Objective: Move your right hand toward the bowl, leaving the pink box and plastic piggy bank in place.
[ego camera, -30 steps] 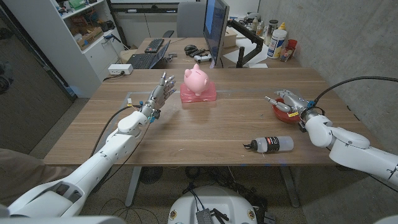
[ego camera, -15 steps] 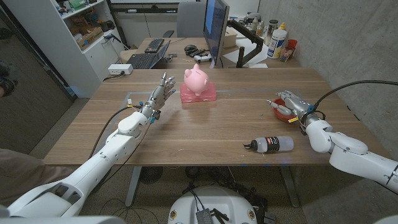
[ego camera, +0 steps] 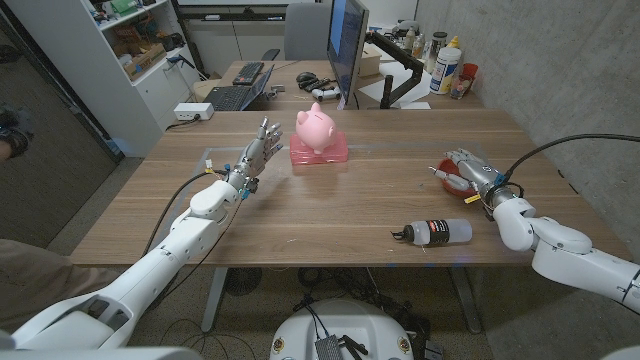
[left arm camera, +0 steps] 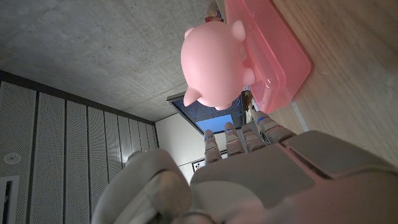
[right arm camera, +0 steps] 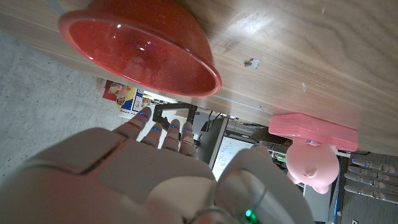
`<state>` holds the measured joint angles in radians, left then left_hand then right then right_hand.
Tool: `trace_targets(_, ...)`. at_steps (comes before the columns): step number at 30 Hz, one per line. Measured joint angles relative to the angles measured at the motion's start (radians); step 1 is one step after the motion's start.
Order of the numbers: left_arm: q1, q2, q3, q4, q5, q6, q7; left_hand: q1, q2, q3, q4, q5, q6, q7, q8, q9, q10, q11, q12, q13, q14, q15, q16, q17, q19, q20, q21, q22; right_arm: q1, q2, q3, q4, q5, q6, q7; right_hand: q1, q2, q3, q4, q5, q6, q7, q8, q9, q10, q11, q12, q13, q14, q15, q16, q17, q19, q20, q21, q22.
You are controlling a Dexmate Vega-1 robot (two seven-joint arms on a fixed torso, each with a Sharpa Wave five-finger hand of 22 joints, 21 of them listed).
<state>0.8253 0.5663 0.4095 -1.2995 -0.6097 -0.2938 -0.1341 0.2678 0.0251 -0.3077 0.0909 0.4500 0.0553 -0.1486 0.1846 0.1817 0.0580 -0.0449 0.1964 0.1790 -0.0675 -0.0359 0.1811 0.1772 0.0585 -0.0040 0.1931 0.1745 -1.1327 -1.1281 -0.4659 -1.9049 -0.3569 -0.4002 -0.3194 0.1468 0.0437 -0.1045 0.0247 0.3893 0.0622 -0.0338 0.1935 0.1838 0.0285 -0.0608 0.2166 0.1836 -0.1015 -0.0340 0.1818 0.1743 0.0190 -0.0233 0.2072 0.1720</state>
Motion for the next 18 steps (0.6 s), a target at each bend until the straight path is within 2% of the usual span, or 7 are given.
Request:
trace_targets(6, 0.005, 0.003, -0.001, -0.007, 0.001, 0.005, 0.004, 0.000, 0.000, 0.000, 0.000, 0.000, 0.011, 0.011, 0.004, 0.000, -0.001, 0.001, 0.000, 0.000, 0.000, 0.000, 0.000, 0.000, 0.012, -0.012, 0.000, 0.000, -0.007, -0.001, -0.001, 0.009, -0.017, 0.010, 0.000, 0.000, 0.000, -0.004, -0.004, 0.000, 0.000, 0.000, 0.000, 0.000, 0.000, 0.000, 0.000, 0.000, 0.000, 0.000, 0.000, 0.000, 0.000, 0.000, 0.000, 0.000)
trace_targets(18, 0.005, 0.007, -0.001, -0.014, 0.007, 0.010, 0.007, -0.004, -0.004, -0.004, 0.004, 0.000, 0.015, 0.007, 0.008, 0.000, -0.013, 0.005, 0.000, 0.000, 0.000, 0.000, 0.000, 0.000, 0.012, -0.012, 0.000, 0.000, -0.034, -0.010, 0.005, 0.021, -0.032, 0.013, -0.015, 0.005, -0.005, -0.004, -0.004, 0.014, 0.000, 0.000, 0.000, 0.000, 0.000, 0.000, 0.000, 0.000, 0.000, 0.000, 0.000, 0.000, 0.007, -0.007, 0.000, 0.000)
